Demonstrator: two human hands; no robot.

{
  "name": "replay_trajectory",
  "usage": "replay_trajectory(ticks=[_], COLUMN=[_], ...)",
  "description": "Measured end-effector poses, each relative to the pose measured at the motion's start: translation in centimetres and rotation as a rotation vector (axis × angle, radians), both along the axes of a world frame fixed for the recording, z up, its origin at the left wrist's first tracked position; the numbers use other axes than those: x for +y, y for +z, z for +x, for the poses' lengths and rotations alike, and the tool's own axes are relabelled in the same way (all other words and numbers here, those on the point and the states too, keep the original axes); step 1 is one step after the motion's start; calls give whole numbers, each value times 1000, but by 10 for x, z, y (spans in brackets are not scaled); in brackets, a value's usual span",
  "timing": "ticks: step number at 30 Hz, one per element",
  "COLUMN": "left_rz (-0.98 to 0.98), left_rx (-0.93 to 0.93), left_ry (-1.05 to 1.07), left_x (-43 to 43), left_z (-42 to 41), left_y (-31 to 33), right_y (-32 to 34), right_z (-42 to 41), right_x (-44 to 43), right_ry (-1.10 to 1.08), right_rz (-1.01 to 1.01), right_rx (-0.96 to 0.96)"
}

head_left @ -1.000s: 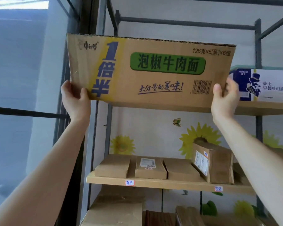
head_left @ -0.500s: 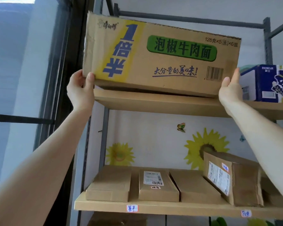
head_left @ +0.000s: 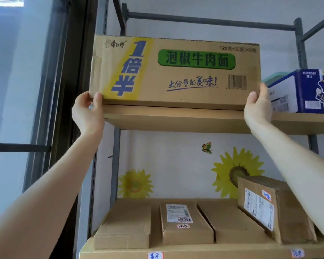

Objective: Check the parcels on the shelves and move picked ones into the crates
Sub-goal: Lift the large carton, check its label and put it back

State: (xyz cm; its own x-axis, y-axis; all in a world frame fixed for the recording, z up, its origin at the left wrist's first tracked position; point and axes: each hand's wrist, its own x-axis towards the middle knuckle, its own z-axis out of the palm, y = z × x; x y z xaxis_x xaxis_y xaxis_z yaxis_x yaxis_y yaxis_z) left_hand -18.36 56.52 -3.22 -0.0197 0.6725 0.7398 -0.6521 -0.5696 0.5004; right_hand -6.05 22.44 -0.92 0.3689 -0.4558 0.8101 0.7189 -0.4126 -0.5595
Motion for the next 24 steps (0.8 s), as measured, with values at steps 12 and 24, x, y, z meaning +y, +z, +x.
replay_trajectory(ticks=[12,24], left_rz=[-123,-40], left_rx=[48,47], left_ry=[-116,-145], left_x=[14,0], left_z=[25,18], left_y=[1,-32], right_y=[-5,-50], right_z=[25,10], right_x=[16,25], right_ry=[-270,-226], right_rz=[-326,-336], right_rx=[316,208])
